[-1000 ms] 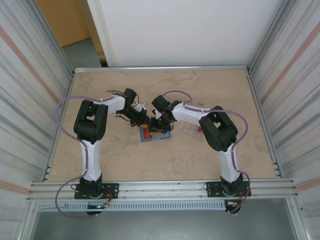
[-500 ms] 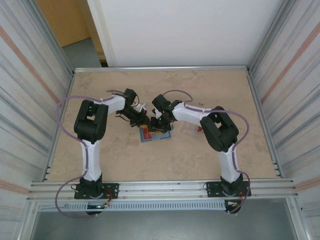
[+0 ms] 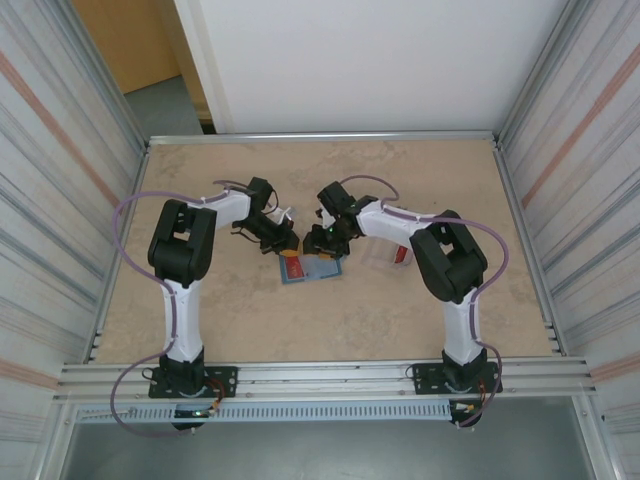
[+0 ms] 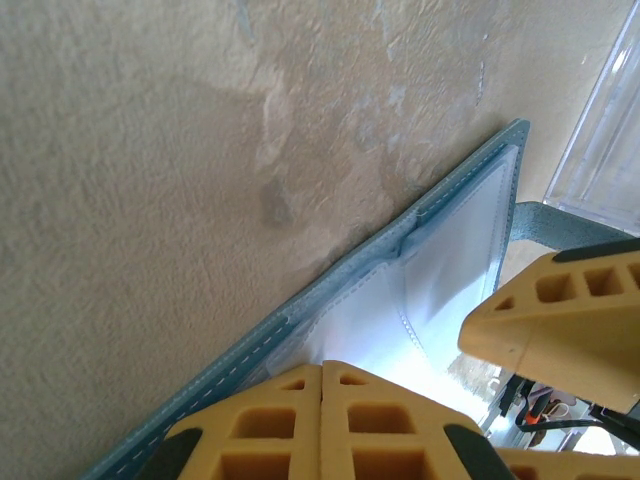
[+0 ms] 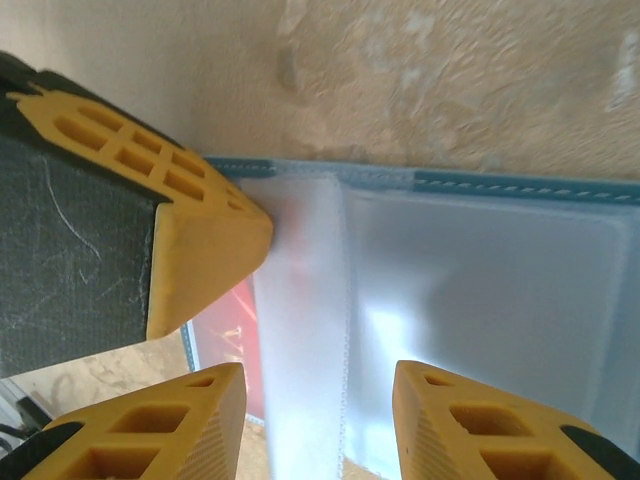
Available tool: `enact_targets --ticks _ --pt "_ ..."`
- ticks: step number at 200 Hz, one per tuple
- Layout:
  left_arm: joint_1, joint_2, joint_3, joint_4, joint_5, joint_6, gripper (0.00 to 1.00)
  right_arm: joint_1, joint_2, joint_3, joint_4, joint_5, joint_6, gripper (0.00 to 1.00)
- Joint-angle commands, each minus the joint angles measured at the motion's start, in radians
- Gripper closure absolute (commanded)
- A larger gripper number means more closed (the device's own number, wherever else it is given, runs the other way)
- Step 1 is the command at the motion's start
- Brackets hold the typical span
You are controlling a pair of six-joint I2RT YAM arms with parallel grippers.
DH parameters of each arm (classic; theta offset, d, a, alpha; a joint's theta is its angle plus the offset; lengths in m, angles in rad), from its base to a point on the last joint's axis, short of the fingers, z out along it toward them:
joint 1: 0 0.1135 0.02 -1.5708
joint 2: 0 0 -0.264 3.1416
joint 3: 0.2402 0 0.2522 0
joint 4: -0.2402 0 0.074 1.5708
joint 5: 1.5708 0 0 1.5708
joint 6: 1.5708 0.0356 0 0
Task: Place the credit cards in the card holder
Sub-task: Flip over the card slot on the card holder.
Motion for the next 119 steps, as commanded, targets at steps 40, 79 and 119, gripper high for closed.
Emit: enact_targets --ticks 40,79,119 --pt "0.019 -0.137 -0.002 -0.044 0.033 0.020 0.91 0.050 0.009 -0.001 0.079 -0.094 0.062 0.59" --pt "0.096 -0.243 -0.043 -0.040 0.035 0.011 0.83 0.069 0.018 0.025 0.085 -0.104 0.074 0.59" --pt "0.186 -0.353 -0.118 -0.016 -0.048 0.051 0.74 0.101 0.092 0.100 0.064 -0.134 0.064 0.59"
